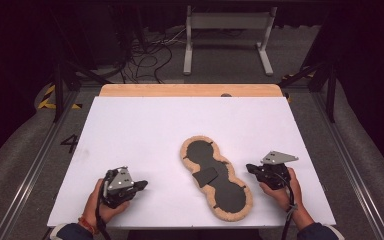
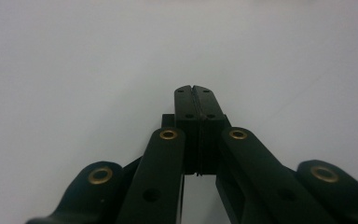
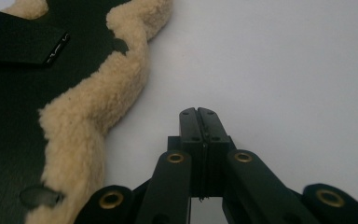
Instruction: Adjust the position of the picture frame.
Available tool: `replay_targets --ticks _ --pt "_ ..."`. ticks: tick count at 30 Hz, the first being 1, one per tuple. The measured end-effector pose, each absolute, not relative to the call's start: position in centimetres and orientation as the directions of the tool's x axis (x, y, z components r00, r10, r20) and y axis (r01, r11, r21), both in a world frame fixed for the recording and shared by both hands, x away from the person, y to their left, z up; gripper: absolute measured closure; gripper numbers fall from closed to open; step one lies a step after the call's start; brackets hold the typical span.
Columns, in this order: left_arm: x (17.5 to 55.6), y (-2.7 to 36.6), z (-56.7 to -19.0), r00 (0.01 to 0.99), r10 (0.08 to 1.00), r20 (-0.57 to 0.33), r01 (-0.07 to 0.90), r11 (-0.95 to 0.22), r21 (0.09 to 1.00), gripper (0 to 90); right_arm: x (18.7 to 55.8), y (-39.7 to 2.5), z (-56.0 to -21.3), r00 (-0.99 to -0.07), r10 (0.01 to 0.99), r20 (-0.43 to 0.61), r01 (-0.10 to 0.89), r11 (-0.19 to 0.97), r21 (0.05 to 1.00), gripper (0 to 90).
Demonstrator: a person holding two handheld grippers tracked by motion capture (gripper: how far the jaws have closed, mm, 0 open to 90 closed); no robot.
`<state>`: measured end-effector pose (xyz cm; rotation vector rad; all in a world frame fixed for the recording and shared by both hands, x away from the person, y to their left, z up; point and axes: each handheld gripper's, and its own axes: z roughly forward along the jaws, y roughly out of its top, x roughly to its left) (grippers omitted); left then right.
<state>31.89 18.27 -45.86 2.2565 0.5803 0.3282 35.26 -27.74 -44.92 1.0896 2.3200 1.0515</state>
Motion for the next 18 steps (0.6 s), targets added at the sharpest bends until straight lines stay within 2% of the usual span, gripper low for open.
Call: replay_targets --ticks 5,15,18 --pt "33.2 14.5 -46.1 0.91 0.411 0.051 0.252 -0.646 0.721 90.0 37.0 -26.1 -45.2 -0.664 0.748 -0.009 0.503 0.455 0.734 90.0" --pt "34.8 11.3 -46.3 0.926 0.376 0.043 0.237 -0.666 0.707 90.0 39.3 -23.7 -45.5 -0.718 0.695 0.037 0.499 0.476 0.724 90.0" --pt "34.5 10.7 -46.3 0.934 0.354 0.047 0.22 -0.675 0.704 90.0 39.4 -22.9 -45.4 -0.716 0.697 0.018 0.497 0.492 0.715 90.0"
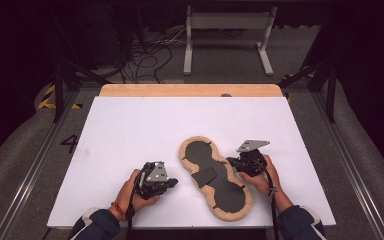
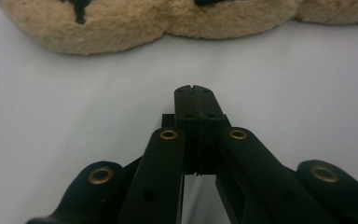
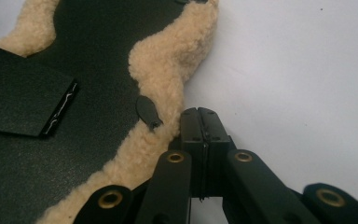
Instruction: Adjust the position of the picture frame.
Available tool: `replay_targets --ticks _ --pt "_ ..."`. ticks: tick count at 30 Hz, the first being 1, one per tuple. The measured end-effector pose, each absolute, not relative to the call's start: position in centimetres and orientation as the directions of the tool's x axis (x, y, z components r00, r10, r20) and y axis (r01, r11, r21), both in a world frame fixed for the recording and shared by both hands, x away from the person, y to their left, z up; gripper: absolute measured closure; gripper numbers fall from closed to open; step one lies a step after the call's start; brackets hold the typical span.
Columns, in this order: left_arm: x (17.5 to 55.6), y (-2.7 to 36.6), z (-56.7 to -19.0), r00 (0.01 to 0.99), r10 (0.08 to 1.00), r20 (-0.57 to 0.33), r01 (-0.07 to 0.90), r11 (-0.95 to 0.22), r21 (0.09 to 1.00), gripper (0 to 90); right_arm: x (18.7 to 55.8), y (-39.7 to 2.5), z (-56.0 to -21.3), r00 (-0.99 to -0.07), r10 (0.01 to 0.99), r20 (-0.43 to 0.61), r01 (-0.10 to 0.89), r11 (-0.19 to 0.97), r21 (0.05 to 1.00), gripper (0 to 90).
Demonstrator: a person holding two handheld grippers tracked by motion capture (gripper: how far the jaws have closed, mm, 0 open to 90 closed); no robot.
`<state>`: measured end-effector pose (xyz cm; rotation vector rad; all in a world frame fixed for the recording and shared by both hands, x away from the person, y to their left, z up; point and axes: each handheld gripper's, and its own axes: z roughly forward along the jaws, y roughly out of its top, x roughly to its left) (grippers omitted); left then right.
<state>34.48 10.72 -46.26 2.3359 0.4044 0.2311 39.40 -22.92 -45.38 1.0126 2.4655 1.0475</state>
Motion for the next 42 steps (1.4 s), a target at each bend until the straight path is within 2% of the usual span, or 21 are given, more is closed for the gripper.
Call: replay_targets --ticks 5,8,16,18,22,26,29,34,42 --pt "34.1 10.8 -46.2 0.936 0.349 0.036 0.226 -0.677 0.7 90.0 39.8 -22.5 -45.4 -0.72 0.693 0.033 0.5 0.486 0.717 90.0" --pt "33.8 10.9 -46.0 0.937 0.346 0.048 0.213 -0.676 0.705 89.9 39.8 -21.1 -45.3 -0.73 0.684 -0.006 0.48 0.518 0.707 90.0" --pt "33.5 10.7 -46.1 0.938 0.343 0.042 0.216 -0.677 0.703 89.9 40.3 -18.9 -45.2 -0.752 0.659 -0.01 0.469 0.545 0.695 90.0" --pt "33.5 10.7 -46.2 0.94 0.34 0.037 0.216 -0.675 0.706 89.9 40.2 -18.6 -45.1 -0.743 0.668 -0.043 0.463 0.559 0.687 85.6" --pt "33.5 10.8 -46.3 0.938 0.345 0.037 0.22 -0.672 0.707 89.7 39.8 -20.1 -44.6 -0.739 0.673 -0.013 0.471 0.531 0.705 83.7" --pt "33.5 10.7 -46.3 0.937 0.346 0.043 0.216 -0.672 0.708 89.5 38.9 -21.5 -44.4 -0.728 0.684 -0.035 0.473 0.54 0.696 83.3" --pt "33.6 11.1 -46.0 0.931 0.362 0.058 0.214 -0.666 0.715 89.3 36.5 -23.8 -43.9 -0.716 0.698 -0.017 0.484 0.514 0.708 83.6" --pt "34.6 12.8 -45.1 0.897 0.437 0.073 0.235 -0.608 0.758 89.1 33.4 -26.3 -43.8 -0.702 0.712 0.009 0.499 0.482 0.72 85.0" --pt "37.7 15.0 -44.2 0.827 0.561 0.028 0.304 -0.489 0.817 86.2 29.2 -28.4 -44.7 -0.72 0.693 0.037 0.525 0.51 0.682 86.2"
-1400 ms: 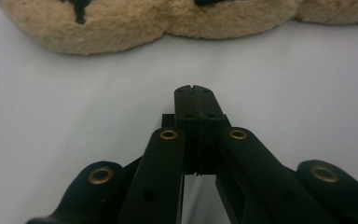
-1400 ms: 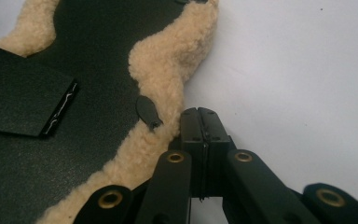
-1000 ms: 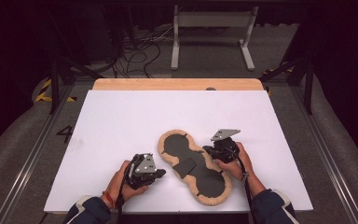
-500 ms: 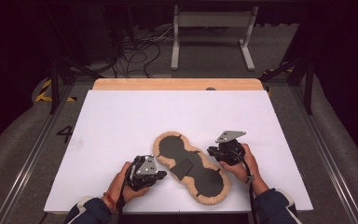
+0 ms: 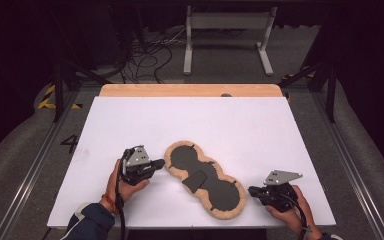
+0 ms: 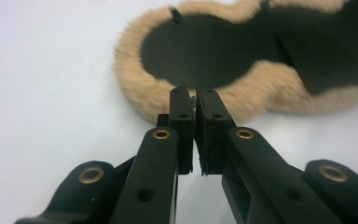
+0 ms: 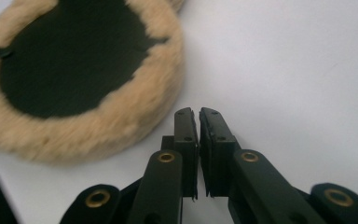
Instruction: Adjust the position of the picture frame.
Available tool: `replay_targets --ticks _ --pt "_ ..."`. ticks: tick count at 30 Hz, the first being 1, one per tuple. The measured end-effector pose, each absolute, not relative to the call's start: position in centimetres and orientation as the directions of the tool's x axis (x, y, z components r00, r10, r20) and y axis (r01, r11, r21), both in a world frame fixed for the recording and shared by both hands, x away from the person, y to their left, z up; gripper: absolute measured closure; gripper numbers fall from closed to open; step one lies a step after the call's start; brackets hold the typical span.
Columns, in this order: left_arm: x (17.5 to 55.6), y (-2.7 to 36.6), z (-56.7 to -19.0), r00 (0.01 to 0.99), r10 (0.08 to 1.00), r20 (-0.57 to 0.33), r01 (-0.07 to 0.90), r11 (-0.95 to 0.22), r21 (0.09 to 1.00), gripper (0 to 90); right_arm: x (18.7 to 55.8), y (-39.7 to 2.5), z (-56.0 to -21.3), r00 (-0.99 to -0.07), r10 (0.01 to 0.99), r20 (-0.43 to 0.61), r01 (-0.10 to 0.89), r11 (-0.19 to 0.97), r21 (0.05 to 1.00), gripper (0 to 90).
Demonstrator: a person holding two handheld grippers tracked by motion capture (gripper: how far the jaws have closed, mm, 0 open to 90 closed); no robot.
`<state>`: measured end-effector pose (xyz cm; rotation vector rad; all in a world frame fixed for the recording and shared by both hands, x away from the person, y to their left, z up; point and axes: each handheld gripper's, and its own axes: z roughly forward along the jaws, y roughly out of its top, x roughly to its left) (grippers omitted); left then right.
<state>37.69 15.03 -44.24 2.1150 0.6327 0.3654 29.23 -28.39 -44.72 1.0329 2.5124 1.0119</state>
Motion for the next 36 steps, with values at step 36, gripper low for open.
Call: replay_targets --ticks 36 --pt "44.8 14.1 -46.0 0.781 0.624 -0.007 0.418 -0.515 0.748 83.4 27.7 -27.1 -45.4 -0.744 0.668 0.024 0.489 0.519 0.701 89.1"
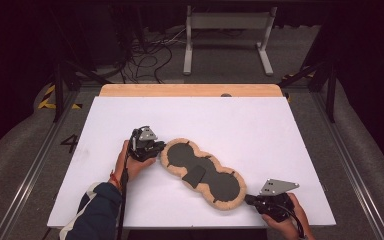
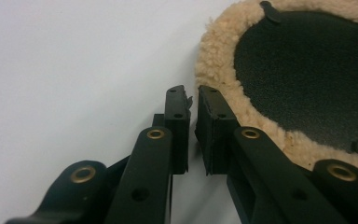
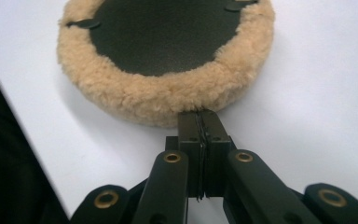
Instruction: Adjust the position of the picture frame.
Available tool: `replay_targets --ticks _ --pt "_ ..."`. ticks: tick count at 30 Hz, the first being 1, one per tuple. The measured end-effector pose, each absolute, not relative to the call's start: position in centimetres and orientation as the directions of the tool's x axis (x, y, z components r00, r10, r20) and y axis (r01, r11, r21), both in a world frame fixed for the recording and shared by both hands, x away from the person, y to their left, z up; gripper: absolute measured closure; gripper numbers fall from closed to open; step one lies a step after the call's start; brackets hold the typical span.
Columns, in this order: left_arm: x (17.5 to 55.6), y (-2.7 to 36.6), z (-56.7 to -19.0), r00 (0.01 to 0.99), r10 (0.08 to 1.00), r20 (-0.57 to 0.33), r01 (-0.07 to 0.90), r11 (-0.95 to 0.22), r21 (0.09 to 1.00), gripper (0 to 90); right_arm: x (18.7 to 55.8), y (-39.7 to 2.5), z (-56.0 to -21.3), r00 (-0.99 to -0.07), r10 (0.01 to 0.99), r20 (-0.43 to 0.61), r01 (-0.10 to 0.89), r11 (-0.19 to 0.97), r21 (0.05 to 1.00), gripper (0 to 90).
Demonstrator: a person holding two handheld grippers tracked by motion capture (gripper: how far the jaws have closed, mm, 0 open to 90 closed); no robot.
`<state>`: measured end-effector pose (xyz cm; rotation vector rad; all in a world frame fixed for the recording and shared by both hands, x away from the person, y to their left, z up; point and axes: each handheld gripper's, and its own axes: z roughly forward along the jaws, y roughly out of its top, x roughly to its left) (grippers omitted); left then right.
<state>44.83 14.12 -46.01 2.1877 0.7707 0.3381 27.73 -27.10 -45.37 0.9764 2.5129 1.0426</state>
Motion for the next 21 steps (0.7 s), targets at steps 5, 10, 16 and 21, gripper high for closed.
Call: replay_targets --ticks 5,10,16,21 --pt "44.8 14.6 -46.0 0.788 0.615 -0.02 0.423 -0.519 0.743 83.8 28.6 -27.3 -45.4 -0.703 0.711 0.015 0.513 0.492 0.703 89.7" --pt "44.7 15.1 -46.1 0.793 0.608 -0.032 0.429 -0.52 0.739 83.9 29.5 -27.5 -45.4 -0.68 0.733 0.016 0.527 0.473 0.706 89.9" --pt "44.4 15.7 -46.0 0.799 0.6 -0.038 0.431 -0.527 0.732 85.7 31.0 -27.6 -45.3 -0.643 0.766 0.005 0.545 0.453 0.706 90.0" --pt "44.2 16.0 -46.0 0.793 0.608 -0.035 0.436 -0.526 0.73 85.4 32.6 -27.6 -45.3 -0.621 0.783 -0.025 0.542 0.452 0.708 90.0"
